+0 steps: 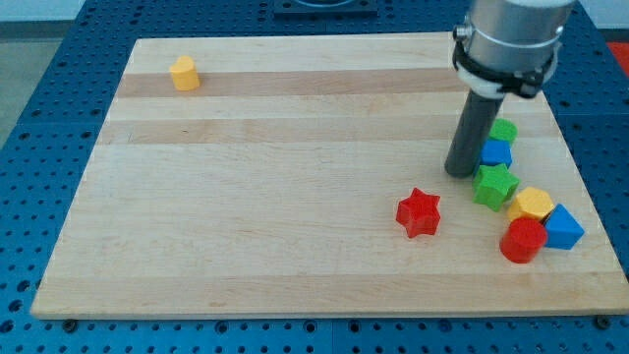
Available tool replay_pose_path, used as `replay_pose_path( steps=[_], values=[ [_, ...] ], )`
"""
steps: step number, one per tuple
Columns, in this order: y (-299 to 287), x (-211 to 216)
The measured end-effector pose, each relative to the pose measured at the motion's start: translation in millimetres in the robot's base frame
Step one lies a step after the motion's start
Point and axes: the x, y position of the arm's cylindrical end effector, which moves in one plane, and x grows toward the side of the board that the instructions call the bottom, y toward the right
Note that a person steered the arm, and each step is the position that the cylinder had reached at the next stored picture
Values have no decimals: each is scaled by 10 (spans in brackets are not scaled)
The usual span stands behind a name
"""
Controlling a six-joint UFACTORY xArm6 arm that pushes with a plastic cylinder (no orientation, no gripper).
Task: Move the green star to the top center
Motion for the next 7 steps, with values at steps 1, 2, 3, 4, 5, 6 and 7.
replay_pose_path(
  steps=[1,2,3,4,5,6,7],
  values=[
    [159,-666],
    [378,-1186],
    [1190,-965],
    [1824,3],
    [1780,47],
    [1459,339],
    [1336,393]
  ],
)
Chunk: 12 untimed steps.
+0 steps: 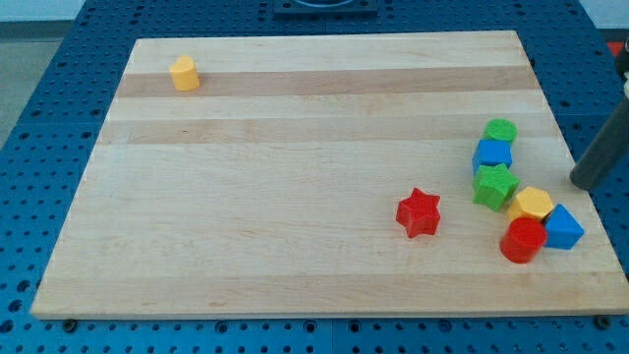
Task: Move the green star to the top center
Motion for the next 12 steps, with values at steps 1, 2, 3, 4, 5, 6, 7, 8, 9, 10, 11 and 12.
replay_pose_path(
  steps=[1,2,3,4,5,6,7,8,9,10,11,12],
  values=[
    [-130,120],
    [-311,120],
    [-483,120],
    [-677,120],
    [-920,120],
    [-1123,120],
    [-1319,120],
    [-1523,120],
    [-1684,120],
    [-1684,190],
    [-1614,466],
    [-1649,684]
  ],
)
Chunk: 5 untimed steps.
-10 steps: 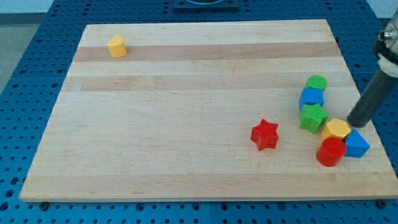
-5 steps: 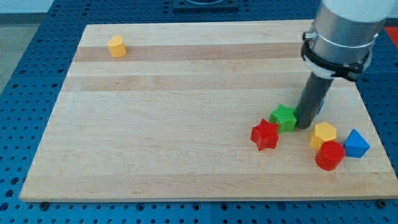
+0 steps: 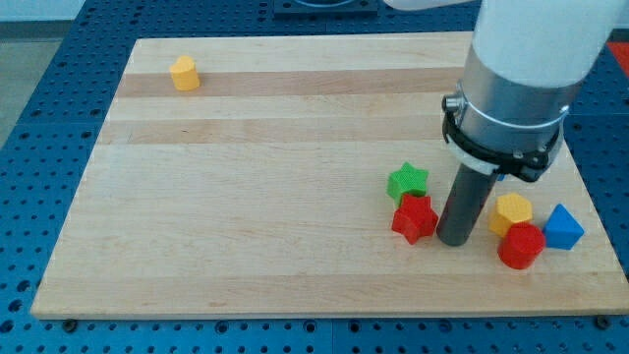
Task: Move the green star to the top center
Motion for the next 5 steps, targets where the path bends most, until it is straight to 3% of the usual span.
replay_pose_path(
  steps=[1,3,5],
  values=[
    [-177,-212],
    [-346,-1143],
    [-462,-1160]
  ],
)
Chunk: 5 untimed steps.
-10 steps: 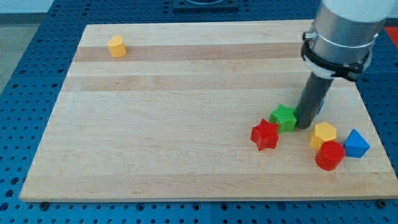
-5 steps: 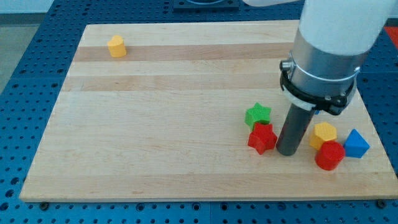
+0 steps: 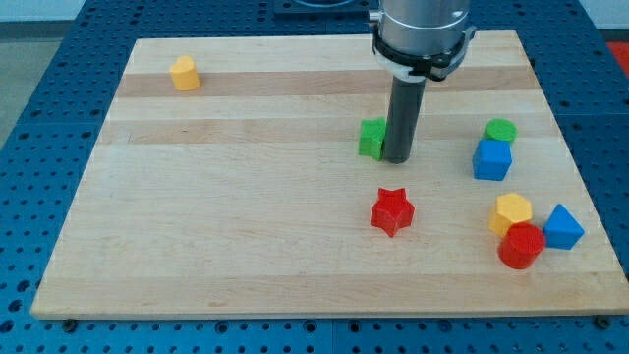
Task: Move the green star to the top center
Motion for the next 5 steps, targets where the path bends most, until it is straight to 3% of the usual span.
replay_pose_path(
  steps=[3,5],
  values=[
    [-197,-211],
    [-410,-791]
  ],
)
